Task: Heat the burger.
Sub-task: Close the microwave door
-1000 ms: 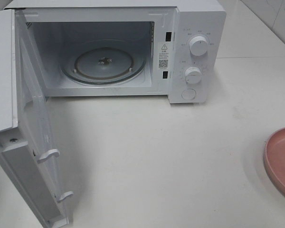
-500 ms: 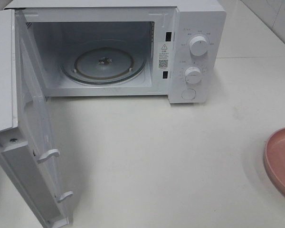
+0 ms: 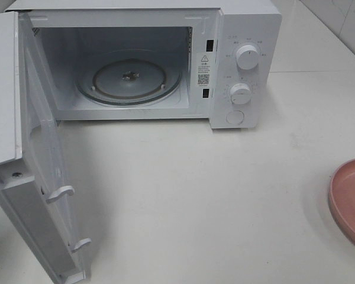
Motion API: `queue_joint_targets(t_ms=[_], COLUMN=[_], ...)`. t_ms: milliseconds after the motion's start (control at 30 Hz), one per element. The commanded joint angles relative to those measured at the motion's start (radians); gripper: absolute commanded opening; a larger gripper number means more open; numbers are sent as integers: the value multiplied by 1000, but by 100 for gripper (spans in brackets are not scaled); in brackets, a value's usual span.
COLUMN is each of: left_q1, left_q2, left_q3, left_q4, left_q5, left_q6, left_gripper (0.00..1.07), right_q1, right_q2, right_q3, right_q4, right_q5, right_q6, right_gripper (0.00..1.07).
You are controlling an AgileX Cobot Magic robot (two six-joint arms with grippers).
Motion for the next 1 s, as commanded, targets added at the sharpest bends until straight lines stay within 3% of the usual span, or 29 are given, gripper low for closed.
queue_joint_targets(t_ms=[33,200,400,500,567,667,733,833,900,967,1000], left_q1=[0,0,-8,-54,-135,-160,-249,-271,-351,-375,-421], left_q2=[59,134,186,214,259,271,303,310,336,345,363], left_q3=[-29,-76,-98,-120,-139,-143,-155,-157,-176,-185,-208], left_q4=[68,151,146,123,16,-22,-178,-219,-342,-369,-419], left_q5=[-50,-64,-96,-76,-52,-52,-56,-59,-61,-61,-60], left_q6=[-57,-132,-131,-120,-77,-54,55,87,162,174,208], left_gripper=[0,0,0,0,0,0,0,0,0,0,0], right_q1=[-5,-5,-5,-5,-5,-5,-5,-5,-5,-5,-5], right_q2=[-26,-26,-26,-26,-26,-26,-26,-26,-26,-26,-26], right_q3=[0,0,0,0,0,0,0,0,0,0,0], right_q4=[1,1,1,1,1,1,1,1,1,1,1], right_q5=[-6,-6,-6,-6,-6,-6,-6,-6,-6,-6,-6], right_q6=[-1,-1,-1,-1,-1,-1,-1,-1,-1,-1,-1], right_gripper=[74,74,74,74,74,74,74,74,74,74,74])
